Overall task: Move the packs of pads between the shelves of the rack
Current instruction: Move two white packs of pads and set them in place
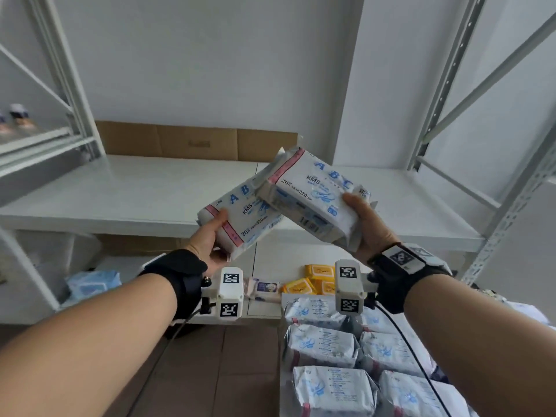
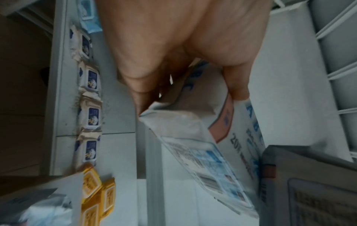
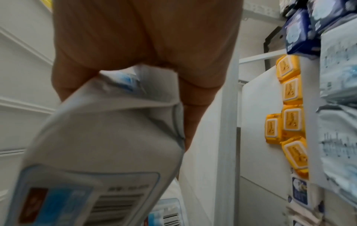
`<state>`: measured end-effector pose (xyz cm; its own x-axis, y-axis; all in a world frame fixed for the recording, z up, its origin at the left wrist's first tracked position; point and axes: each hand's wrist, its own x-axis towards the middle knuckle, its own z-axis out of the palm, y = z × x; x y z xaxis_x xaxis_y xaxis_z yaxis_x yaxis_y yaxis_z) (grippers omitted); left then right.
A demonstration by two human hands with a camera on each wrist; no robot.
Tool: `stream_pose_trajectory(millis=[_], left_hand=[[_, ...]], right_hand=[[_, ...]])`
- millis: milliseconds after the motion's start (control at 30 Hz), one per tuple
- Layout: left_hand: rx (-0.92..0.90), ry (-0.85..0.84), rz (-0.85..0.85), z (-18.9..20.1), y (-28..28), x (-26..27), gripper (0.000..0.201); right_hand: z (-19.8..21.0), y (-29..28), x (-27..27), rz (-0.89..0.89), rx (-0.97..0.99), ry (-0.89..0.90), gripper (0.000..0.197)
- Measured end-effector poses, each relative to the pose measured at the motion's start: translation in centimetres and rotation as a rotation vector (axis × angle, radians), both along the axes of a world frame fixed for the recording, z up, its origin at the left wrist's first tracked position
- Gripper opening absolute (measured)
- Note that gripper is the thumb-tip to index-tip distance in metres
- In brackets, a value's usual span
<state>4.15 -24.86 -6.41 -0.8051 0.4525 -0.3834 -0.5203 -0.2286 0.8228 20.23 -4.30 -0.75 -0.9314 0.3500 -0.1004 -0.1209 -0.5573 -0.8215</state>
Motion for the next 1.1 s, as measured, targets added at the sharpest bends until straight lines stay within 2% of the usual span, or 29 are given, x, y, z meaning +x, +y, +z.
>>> stream_pose_trajectory(millis=[233, 333, 400, 567, 833, 1000, 1100], left_hand=[[0.029, 0.073, 0.038, 2.8, -4.6, -3.7, 0.028], [0.048, 0.076, 0.043, 2.9, -6.5, -6.3, 0.045], [0.046, 0.087, 0.062, 2.6, -7.9, -8.7, 0.051], [-0.002, 0.103, 0.109, 1.8, -11.5, -16.8, 0.049], [-0.105, 0.163, 0.045, 1.0, -16.7, -32.2, 0.050], [-0.203, 0.215, 0.039, 0.4, -18.3, -39.6, 0.049], [-0.217, 0.226, 0.041, -0.1, -18.2, -43.1, 0.038]], right_hand=[[2.2, -3.1, -4.2, 0.105, 0.002, 0.061, 0.039], [2.5, -4.8, -7.4, 0.126, 0.008, 0.078, 0.046], [2.4, -6.0, -10.1, 0.129, -0.020, 0.073, 0.043], [1.3, -9.4, -18.3, 0.124, -0.034, -0.021, 0.031], [-0.5, -13.8, -32.7, 0.019, 0.043, -0.169, 0.051], [-1.4, -14.9, -38.5, -0.026, -0.005, -0.157, 0.047], [-1.9, -14.6, -41.7, -0.076, 0.025, -0.156, 0.040]])
